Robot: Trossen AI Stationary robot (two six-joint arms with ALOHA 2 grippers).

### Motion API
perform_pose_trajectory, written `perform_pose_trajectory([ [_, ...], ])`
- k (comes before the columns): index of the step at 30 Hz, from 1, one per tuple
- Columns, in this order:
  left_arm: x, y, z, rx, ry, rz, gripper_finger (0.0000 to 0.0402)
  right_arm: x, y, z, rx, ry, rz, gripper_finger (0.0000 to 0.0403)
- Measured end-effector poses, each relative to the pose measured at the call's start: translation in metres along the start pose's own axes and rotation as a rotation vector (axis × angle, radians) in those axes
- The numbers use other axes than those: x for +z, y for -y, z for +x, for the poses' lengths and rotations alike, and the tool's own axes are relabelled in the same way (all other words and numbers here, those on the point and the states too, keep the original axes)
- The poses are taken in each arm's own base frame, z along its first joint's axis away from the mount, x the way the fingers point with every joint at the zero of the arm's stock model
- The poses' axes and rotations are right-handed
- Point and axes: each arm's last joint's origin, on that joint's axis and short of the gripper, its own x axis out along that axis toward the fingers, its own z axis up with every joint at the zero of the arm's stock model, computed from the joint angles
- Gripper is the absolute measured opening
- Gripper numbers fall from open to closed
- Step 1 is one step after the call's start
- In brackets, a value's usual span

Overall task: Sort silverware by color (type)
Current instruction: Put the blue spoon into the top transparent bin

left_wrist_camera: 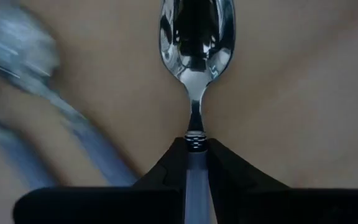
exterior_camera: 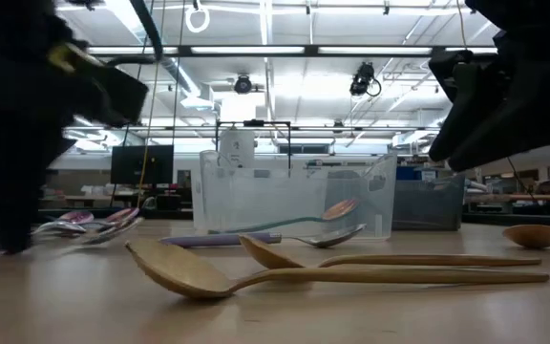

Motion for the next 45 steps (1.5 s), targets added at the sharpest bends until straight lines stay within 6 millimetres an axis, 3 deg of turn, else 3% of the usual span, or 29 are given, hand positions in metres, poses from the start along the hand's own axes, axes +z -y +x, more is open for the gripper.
perform_pose_trajectory([
  [7,0.022,-0.01,-0.042,0.011,0.057,0.036,0.0046,-0.004,-0.001,-0.001,0.0,-0.029,0.01,0.011],
  [10,0.038,-0.015,-0.065,0.02,0.13,0.053,0.0046,-0.005,-0.001,-0.001,-0.002,-0.042,0.02,0.011],
  [16,0.077,-0.027,-0.086,0.13,0.275,0.158,0.0046,-0.005,-0.002,-0.002,0.001,-0.038,0.03,0.011],
  [27,0.165,-0.053,-0.076,0.256,0.413,0.404,0.0046,-0.011,-0.001,-0.003,-0.052,-0.084,-0.022,0.0109],
  [38,0.246,-0.084,-0.072,0.115,0.533,0.496,0.0046,-0.012,0.02,0.005,-0.132,-0.127,0.011,0.0109],
  [45,0.267,-0.105,-0.065,0.097,0.536,0.414,0.0046,-0.013,0.026,0.007,-0.178,-0.134,0.112,0.0109],
])
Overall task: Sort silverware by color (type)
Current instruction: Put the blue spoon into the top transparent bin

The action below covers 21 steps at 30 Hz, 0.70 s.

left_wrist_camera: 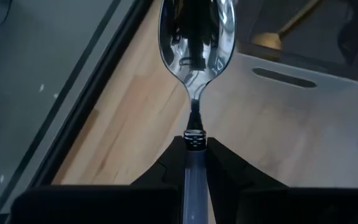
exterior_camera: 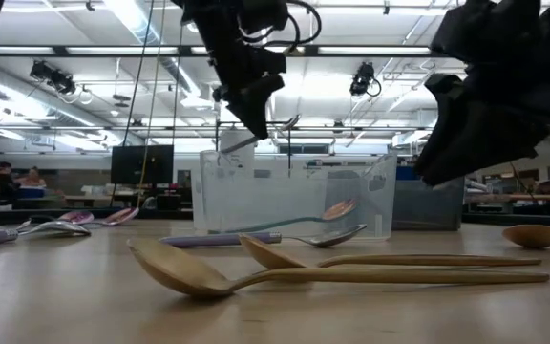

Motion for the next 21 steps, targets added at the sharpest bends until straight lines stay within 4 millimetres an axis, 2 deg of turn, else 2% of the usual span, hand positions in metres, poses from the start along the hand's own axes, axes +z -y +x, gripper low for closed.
perform_pose_trajectory([
  [6,-0.021,0.007,0.019,-0.03,-0.014,0.003,0.0046,0.002,-0.002,-0.004,-0.079,0.056,0.11,0.0109],
  [21,-0.05,0.011,0.043,-0.107,-0.023,-0.045,0.0046,0.017,-0.004,-0.002,0.03,0.144,0.137,0.0109],
])
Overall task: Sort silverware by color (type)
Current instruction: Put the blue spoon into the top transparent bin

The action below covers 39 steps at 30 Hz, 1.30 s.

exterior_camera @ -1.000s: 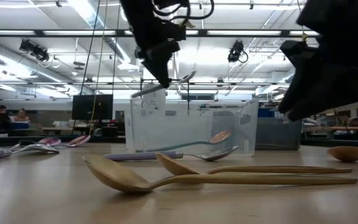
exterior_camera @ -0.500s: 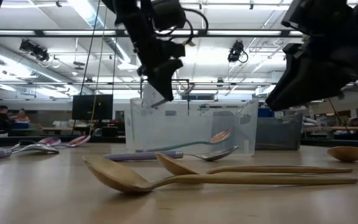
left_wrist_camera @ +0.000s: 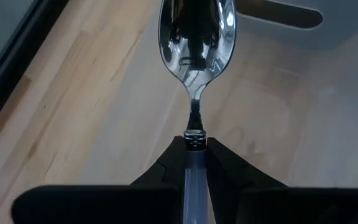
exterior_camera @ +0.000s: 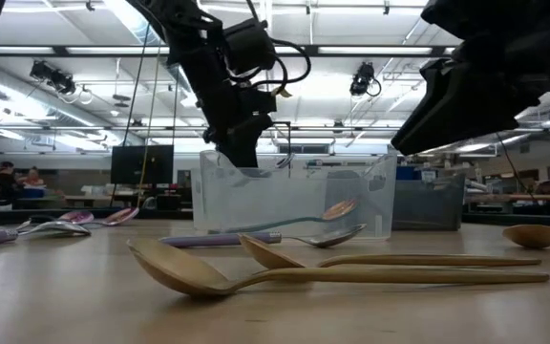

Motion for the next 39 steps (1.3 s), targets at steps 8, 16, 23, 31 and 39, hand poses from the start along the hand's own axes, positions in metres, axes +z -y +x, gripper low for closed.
perform_pose_trajectory([
  [8,-0.016,-0.003,0.009,-0.015,-0.042,-0.054,0.0046,0.001,0.002,0.003,0.047,-0.013,0.008,0.0109],
  [16,-0.027,-0.001,0.014,-0.015,-0.048,-0.088,0.0088,0.002,0.002,0.004,0.053,-0.012,0.011,0.011],
  [23,-0.027,-0.001,0.014,-0.025,-0.053,-0.111,0.0117,0.002,0.002,0.004,0.053,-0.008,0.0,0.011],
  [31,-0.012,0.001,-0.005,-0.05,0.013,-0.1,0.012,0.003,0.005,0.006,0.044,-0.012,0.001,0.011],
  [39,-0.001,0.007,-0.04,-0.087,0.075,-0.088,0.0121,0.003,0.006,0.007,0.04,-0.012,0.005,0.011],
])
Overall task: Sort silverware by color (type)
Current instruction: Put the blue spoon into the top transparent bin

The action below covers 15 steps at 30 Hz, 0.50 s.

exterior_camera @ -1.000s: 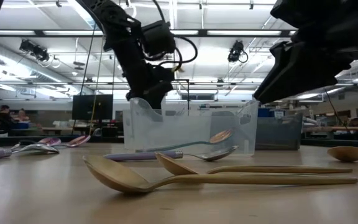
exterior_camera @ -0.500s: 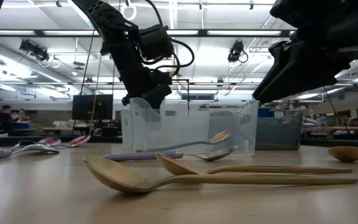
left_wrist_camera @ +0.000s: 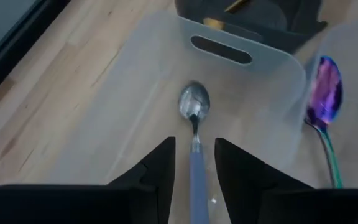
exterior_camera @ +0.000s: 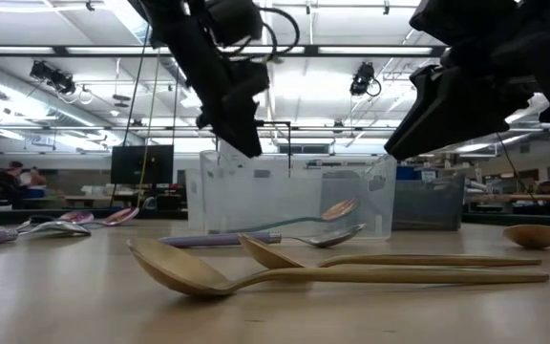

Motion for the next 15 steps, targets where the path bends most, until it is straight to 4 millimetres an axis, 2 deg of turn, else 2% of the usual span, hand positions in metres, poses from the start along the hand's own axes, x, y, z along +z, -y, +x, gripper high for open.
perform_pose_trajectory([
  [5,-0.001,0.015,-0.025,-0.096,0.024,0.055,0.0121,0.0,0.0,0.0,0.0,-0.002,-0.005,0.011],
  [9,-0.007,0.04,-0.041,-0.172,0.051,0.199,0.0121,0.0,0.0,0.0,0.006,-0.004,-0.016,0.011],
  [15,-0.019,0.078,-0.054,-0.265,0.097,0.312,0.0121,0.0,0.002,0.001,0.001,-0.006,-0.022,0.011],
])
